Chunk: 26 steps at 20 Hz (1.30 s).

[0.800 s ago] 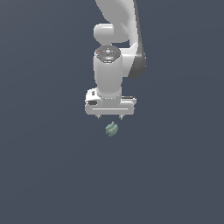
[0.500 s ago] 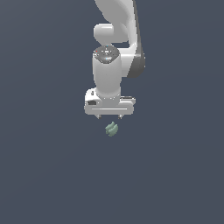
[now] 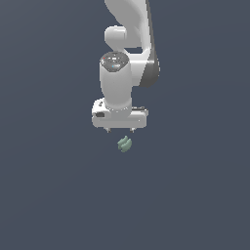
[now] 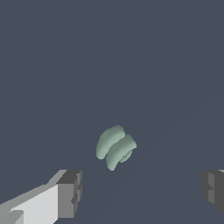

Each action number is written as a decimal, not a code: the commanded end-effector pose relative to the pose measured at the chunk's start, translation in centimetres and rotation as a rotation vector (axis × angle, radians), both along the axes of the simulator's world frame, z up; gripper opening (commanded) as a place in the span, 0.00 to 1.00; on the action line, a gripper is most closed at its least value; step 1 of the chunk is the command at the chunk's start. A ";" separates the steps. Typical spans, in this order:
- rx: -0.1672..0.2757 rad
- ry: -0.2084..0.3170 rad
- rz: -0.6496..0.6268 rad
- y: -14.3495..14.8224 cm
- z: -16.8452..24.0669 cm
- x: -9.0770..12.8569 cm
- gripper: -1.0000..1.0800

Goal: Pick up the object and move it to a goal position.

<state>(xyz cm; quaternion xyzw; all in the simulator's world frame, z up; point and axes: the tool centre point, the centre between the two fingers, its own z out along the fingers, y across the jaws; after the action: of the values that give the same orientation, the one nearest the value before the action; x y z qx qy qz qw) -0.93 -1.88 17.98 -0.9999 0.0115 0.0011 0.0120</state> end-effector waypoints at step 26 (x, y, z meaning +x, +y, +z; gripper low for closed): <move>-0.011 0.009 -0.502 1.3 -6.1 -0.9 0.96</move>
<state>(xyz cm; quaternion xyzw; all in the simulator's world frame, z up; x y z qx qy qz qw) -1.71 -0.62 12.37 -0.9706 0.2404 0.0028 0.0071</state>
